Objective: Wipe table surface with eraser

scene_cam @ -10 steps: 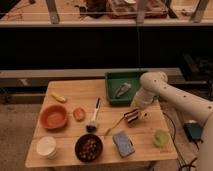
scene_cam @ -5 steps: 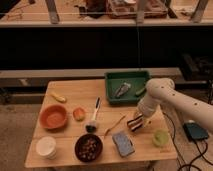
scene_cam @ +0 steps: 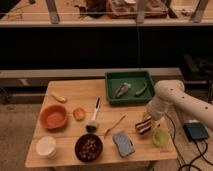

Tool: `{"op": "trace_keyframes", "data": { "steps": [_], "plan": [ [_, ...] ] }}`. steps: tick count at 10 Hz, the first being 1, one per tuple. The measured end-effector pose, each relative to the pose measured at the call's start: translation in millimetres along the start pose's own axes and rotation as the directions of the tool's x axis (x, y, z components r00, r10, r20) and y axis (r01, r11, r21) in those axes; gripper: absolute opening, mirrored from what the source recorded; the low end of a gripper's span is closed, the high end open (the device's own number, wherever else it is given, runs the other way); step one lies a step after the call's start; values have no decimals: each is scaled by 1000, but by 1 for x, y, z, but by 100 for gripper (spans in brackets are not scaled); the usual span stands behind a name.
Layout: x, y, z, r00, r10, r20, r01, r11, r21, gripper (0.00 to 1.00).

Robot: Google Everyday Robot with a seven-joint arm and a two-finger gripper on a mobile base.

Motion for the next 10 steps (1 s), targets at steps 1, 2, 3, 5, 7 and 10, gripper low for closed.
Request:
{"op": "trace_keyframes", "data": {
  "steps": [1, 2, 3, 5, 7, 10],
  "plan": [
    [9, 4, -6, 1000, 20, -22, -20, 1000, 0, 0],
    [17, 5, -10, 999, 36, -41, -36, 999, 3, 0],
    [25, 6, -14, 997, 51, -58, -51, 999, 3, 0],
    [44, 6, -20, 992, 87, -95, -87, 996, 3, 0],
    [55, -7, -24, 988, 95, -123, -95, 995, 10, 0],
    [60, -38, -26, 987, 71, -144, -70, 997, 13, 0]
  ]
}}
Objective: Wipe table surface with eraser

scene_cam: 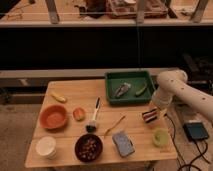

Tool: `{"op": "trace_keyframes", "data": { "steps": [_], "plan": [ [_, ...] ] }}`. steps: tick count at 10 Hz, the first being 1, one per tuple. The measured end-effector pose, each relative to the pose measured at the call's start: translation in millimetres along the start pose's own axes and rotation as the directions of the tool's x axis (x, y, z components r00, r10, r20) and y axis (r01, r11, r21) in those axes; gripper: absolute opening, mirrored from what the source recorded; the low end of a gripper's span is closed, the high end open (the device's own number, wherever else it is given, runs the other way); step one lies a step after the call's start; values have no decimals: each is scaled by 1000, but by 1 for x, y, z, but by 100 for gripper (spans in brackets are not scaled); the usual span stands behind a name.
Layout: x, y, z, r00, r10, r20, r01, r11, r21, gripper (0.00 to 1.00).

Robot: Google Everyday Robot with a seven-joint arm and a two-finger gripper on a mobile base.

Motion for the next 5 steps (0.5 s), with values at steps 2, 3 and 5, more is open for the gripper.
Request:
{"op": "trace_keyframes", "data": {
  "steps": [2, 3, 5],
  "plan": [
    [-17, -22, 4, 999, -45, 5, 45, 999, 4, 0],
    [-26, -30, 5, 998, -63, 11, 63, 998, 6, 0],
    [-57, -48, 9, 991, -125, 41, 124, 992, 22, 0]
  ]
}}
